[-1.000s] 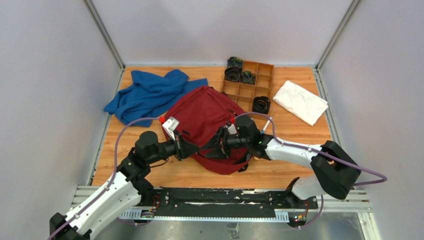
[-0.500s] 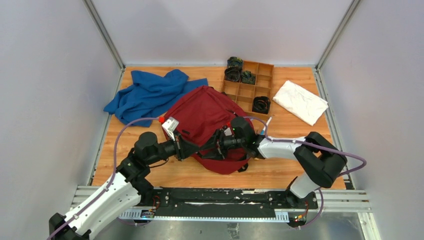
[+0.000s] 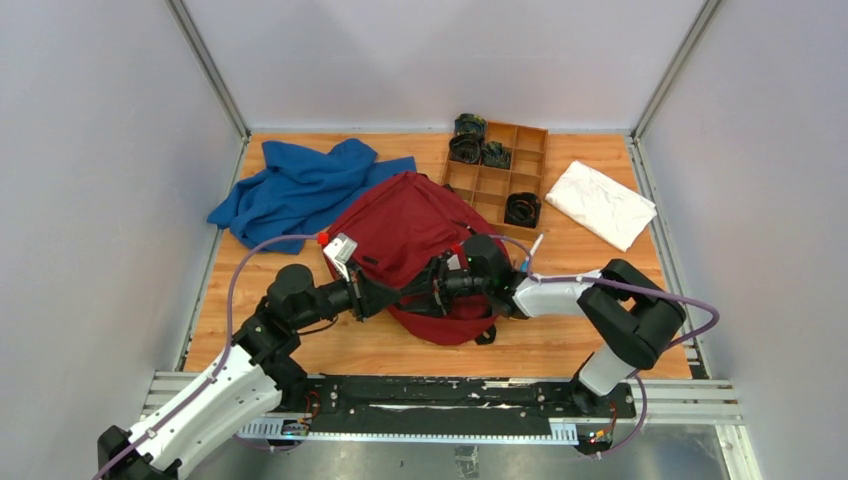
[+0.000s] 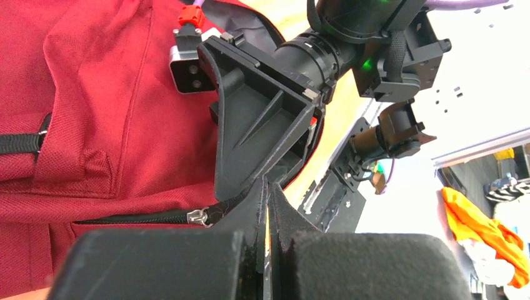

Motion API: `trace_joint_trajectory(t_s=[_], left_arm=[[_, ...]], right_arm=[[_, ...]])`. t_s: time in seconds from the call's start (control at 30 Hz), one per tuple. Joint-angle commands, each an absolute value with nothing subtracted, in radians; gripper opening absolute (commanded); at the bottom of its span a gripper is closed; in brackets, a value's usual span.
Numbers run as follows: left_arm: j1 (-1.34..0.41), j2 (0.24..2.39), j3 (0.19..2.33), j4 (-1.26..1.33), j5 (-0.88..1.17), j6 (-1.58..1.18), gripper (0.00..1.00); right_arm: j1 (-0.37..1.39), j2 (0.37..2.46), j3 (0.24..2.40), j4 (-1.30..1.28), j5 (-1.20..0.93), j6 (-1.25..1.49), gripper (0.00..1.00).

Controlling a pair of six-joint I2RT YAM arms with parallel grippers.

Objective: Pack the student bag
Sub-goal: Zip the student bag at the center of the board.

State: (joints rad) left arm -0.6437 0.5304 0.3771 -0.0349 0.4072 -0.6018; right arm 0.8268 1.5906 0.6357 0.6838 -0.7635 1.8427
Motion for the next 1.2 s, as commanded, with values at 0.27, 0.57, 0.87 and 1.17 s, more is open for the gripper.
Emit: trace_joint_trajectory(t_s=[0.27, 0.57, 0.87, 1.17], left_arm=[[-0.661, 0.517, 0.365, 0.046, 0.443, -0.61, 0.0], [-0.672, 0.524, 0.367, 0.046, 0.447, -0.613, 0.0], [-0.685, 0.518, 0.37, 0.046, 0.435, -0.601, 0.0], [-0.69, 0.504, 0.367, 0.046, 0.431, -0.599, 0.0]], right_arm=[[0.755, 1.509, 0.614, 0.684, -0.775, 1.827, 0.45], [0.754, 1.513, 0.641, 0.636, -0.835, 1.823, 0.48], [0.761, 1.533, 0.707, 0.531, -0.902, 1.757, 0.5], [0.791, 1.585, 0.75, 0.524, -0.935, 1.746, 0.45]])
